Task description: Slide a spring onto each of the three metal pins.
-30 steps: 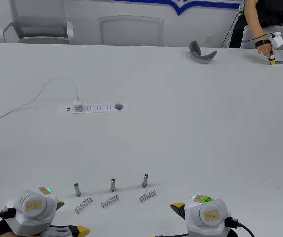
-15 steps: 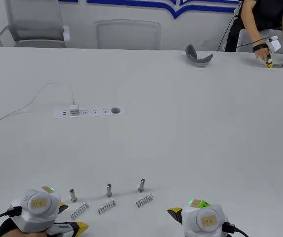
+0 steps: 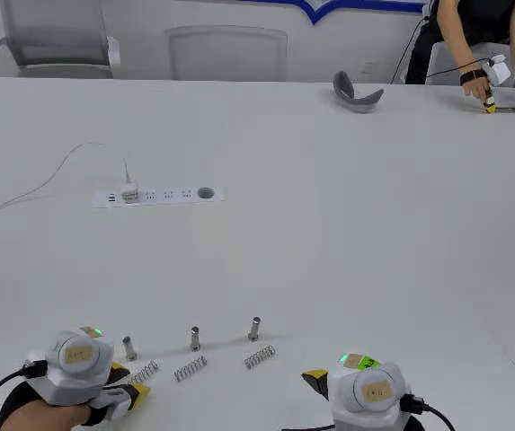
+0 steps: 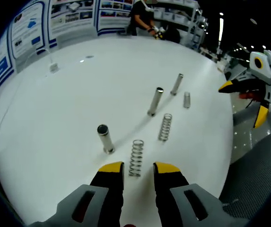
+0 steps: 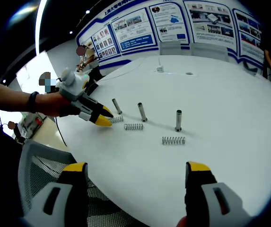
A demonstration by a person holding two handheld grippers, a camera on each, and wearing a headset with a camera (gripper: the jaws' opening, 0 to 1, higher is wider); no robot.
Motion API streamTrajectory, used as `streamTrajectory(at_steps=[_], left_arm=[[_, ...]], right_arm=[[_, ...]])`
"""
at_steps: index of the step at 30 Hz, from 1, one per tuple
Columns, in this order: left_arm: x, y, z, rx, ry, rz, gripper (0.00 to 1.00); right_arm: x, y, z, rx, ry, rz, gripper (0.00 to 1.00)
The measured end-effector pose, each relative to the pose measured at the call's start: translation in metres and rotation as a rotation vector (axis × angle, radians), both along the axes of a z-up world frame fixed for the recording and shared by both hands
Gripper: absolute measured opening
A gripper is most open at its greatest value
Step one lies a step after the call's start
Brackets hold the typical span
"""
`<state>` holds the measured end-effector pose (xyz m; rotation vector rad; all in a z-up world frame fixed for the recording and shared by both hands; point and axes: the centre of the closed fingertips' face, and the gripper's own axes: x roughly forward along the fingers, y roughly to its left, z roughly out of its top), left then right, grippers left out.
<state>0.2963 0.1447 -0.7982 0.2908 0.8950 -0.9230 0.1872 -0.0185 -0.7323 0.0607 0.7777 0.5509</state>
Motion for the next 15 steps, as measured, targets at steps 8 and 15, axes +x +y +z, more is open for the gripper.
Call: streamTrajectory(at_steps=[8, 15], left_arm=[[0.0018, -0.0015, -0.0049, 0.005, 0.004, 0.014, 0.18], [0.0039, -0.0019, -0.007, 0.029, -0.022, 0.01, 0.12]], right_arm=[[-0.0021, -0.0009, -0.0026, 0.002, 0.008, -0.003, 0.86], [-0.0019, -0.0003, -0.003, 0.002, 0.01, -0.001, 0.86]])
